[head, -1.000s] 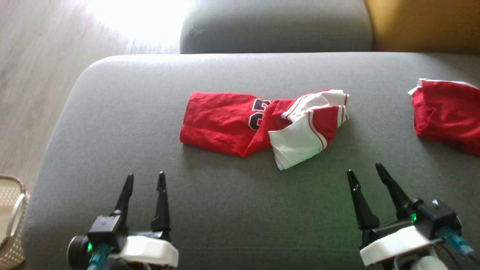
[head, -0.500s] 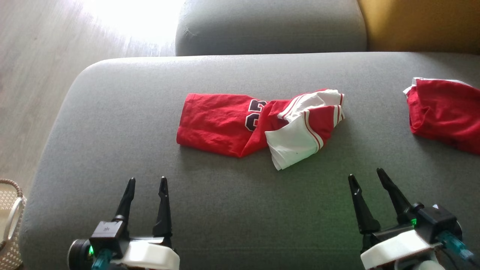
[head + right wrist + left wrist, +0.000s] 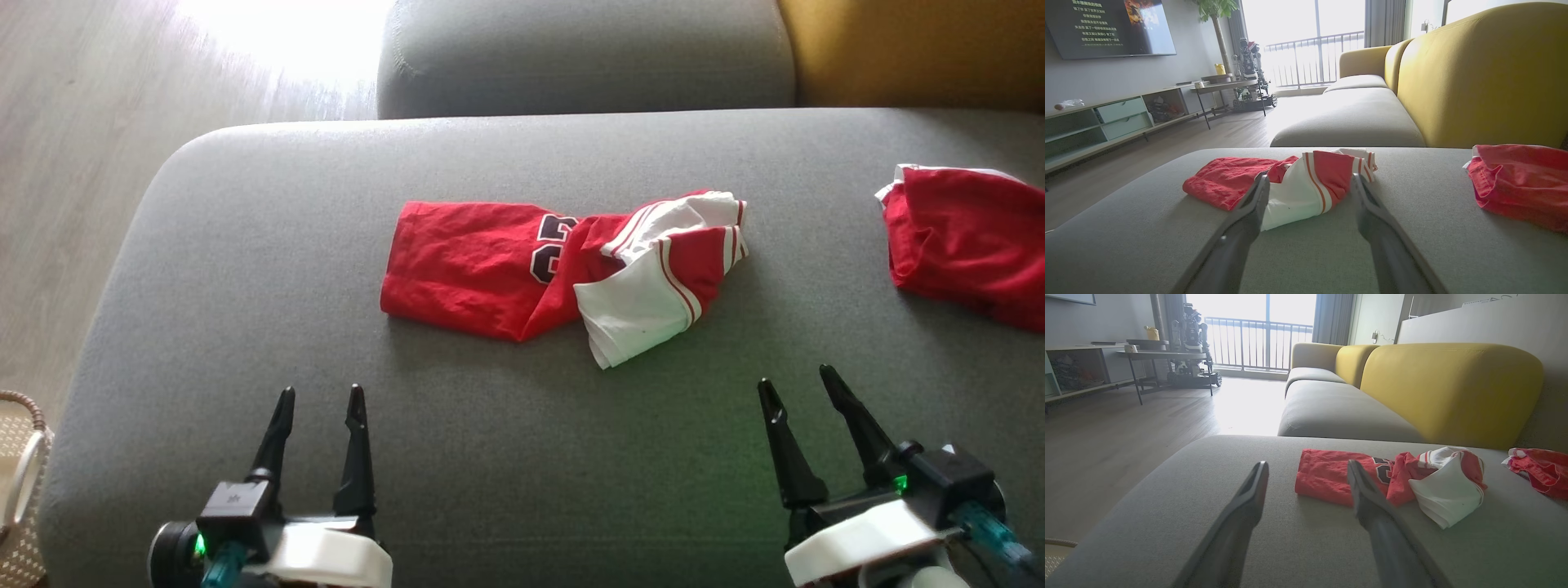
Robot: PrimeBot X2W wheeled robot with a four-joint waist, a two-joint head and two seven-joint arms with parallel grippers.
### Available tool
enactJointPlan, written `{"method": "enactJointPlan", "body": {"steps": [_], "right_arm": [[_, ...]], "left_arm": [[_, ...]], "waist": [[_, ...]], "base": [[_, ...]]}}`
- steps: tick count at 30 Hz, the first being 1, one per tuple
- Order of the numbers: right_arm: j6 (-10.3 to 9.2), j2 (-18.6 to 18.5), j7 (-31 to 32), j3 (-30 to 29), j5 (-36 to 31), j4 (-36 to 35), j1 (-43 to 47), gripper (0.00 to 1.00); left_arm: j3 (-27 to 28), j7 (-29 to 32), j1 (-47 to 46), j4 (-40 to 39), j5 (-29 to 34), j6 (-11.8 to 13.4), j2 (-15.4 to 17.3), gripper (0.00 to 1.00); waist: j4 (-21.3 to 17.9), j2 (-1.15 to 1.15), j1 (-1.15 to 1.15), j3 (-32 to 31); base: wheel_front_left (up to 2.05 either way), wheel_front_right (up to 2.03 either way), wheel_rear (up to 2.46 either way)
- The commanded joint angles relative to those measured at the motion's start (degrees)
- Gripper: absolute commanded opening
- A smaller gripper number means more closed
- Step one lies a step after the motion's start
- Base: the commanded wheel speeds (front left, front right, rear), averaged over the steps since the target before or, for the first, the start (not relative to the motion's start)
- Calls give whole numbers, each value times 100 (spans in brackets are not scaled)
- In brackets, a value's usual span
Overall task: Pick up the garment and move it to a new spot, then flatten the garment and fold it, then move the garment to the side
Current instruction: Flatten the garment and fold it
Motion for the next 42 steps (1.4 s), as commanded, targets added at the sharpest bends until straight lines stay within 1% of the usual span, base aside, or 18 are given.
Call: {"method": "enactJointPlan", "body": {"steps": [1,7,9,14,15,17,21,25,27,32,38,40,42], "right_arm": [[-2,-21,-54,131,54,-159,-195,100],[-2,-21,-54,152,118,-153,-224,100],[-2,-21,-54,148,146,-158,-239,100],[-2,-21,-54,229,209,-154,-363,100],[-2,-21,-54,229,209,-154,-363,100],[-2,-21,-54,237,200,-159,-453,100],[-2,-21,-54,232,247,-151,-632,100],[-2,-21,-54,279,328,-167,-814,100],[-2,-21,-54,318,400,-188,-927,100],[-2,-21,-54,313,428,-216,-1128,100],[-2,-21,-54,337,464,-244,-1292,100],[-2,-21,-54,333,482,-260,-1346,100],[-2,-21,-54,339,493,-268,-1377,100]], "left_arm": [[146,-70,-229,-194,-5,39,-42,100],[116,-70,-265,-204,4,67,-42,100],[58,-70,-353,-106,47,-3,-42,100],[-208,-70,-995,152,139,-389,-42,100],[-208,-70,-995,152,139,-389,-42,100],[-377,-70,-1384,347,176,-597,-42,100],[-704,-70,-2251,998,248,-889,-42,100],[-1042,71,-3216,1760,260,-1111,-42,100],[-1196,144,-3666,2051,237,-1184,-42,100],[-1618,164,-4536,2671,39,-1239,-42,100],[-2209,186,-5227,3312,-236,-1328,-42,100],[-2324,175,-5401,3486,-300,-1310,-42,100],[-2405,172,-5559,3694,-313,-1231,-42,100]], "waist": [[-1,0,0,-5],[-48,0,0,57],[-79,0,0,130],[-257,0,0,466],[-257,0,0,466],[-354,0,0,635],[-580,0,0,916],[-860,0,0,1233],[-1022,0,0,1439],[-1332,0,0,1838],[-1610,0,0,2157],[-1666,0,0,2223],[-1712,0,0,2264]], "base": [[0,0,0],[0,0,0],[0,0,0],[0,0,0],[0,0,0],[0,0,0],[0,0,0],[0,0,0],[0,0,0],[0,0,0],[0,0,0],[0,0,0],[0,0,0]]}}
